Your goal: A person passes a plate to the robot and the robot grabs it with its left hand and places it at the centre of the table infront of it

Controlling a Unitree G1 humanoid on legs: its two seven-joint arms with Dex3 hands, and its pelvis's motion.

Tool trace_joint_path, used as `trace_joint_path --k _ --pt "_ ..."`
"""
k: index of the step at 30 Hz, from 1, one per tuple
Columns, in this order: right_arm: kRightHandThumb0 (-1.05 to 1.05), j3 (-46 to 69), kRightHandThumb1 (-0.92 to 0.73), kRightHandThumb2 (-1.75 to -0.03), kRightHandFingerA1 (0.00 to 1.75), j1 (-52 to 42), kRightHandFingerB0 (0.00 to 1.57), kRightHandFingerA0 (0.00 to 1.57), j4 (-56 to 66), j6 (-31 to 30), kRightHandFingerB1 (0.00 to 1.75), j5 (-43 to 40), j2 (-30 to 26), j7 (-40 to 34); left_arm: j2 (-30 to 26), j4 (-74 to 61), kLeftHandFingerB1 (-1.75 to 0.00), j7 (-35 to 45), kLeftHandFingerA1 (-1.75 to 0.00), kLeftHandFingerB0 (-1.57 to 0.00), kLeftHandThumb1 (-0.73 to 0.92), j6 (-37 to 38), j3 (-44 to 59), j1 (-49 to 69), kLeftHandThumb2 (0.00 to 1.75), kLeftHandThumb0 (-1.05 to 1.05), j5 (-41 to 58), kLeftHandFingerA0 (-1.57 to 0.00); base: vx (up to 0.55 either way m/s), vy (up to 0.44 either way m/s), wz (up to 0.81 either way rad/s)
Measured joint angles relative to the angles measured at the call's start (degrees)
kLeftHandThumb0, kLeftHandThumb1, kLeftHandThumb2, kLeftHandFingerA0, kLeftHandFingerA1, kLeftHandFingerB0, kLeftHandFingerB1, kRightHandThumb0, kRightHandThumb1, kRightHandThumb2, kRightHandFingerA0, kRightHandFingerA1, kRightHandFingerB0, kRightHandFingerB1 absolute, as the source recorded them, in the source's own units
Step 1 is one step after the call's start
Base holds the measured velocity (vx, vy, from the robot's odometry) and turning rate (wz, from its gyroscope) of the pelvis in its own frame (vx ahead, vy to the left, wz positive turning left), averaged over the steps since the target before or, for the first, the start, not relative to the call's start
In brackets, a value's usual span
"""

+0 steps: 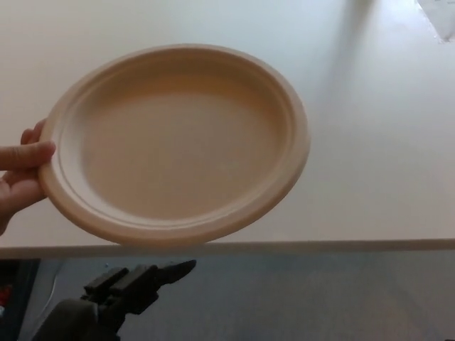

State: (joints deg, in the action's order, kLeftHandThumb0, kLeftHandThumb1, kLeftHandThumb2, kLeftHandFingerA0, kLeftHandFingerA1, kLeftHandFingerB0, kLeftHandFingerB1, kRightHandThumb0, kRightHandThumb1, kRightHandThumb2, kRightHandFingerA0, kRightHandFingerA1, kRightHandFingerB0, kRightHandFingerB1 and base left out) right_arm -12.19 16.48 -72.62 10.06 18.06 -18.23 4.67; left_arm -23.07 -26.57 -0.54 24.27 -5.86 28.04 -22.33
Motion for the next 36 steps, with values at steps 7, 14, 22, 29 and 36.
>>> trace_joint_path --k 7,14,22,29,36 --pt "-0.83 0.02 -0.85 -0.66 0.56 1.5 0.24 0.28 -0.49 0.18 0.44 0.06 -0.25 0.24 -0.93 -13.55 -0.44 0.16 -0.49 -0.31 0.45 5.68 3.75 3.85 0.76 -0.61 -1.33 -0.42 0.0 0.0 0.0" --pt "-0.84 0.05 -0.86 -0.66 0.56 2.3 0.25 0.29 -0.98 0.19 0.44 0.08 -0.58 0.43 -1.58 -18.78 -0.35 1.13 -0.44 -0.41 0.57 10.14 5.07 6.35 0.58 -0.56 -0.83 -0.63 0.0 0.0 0.0" --pt "-0.82 0.12 -0.86 -0.66 0.56 2.64 0.24 0.29 -1.17 0.19 0.44 0.08 -0.8 0.67 -1.8 -22.43 -0.53 2.73 -0.66 -0.49 0.44 13.33 6.28 8.0 0.84 -0.56 0.66 -0.78 0.0 0.0 0.0" --pt "-0.81 0.11 -0.87 -0.66 0.58 4.12 0.25 0.29 -1.2 0.2 0.46 0.1 -1.0 0.71 -1.35 -22.72 -0.47 3.01 -0.55 -0.7 0.46 18.85 5.11 6.68 0.55 -0.54 3.53 -0.88 0.0 0.0 0.0" --pt "-0.8 -0.19 -0.87 -0.66 0.57 4.37 0.24 0.28 -1.18 0.21 0.45 0.32 -1.11 0.78 5.26 -22.6 -0.49 2.05 -0.57 -0.76 0.44 22.53 3.95 0.74 0.53 -0.37 5.46 -0.93 0.0 0.0 0.0"
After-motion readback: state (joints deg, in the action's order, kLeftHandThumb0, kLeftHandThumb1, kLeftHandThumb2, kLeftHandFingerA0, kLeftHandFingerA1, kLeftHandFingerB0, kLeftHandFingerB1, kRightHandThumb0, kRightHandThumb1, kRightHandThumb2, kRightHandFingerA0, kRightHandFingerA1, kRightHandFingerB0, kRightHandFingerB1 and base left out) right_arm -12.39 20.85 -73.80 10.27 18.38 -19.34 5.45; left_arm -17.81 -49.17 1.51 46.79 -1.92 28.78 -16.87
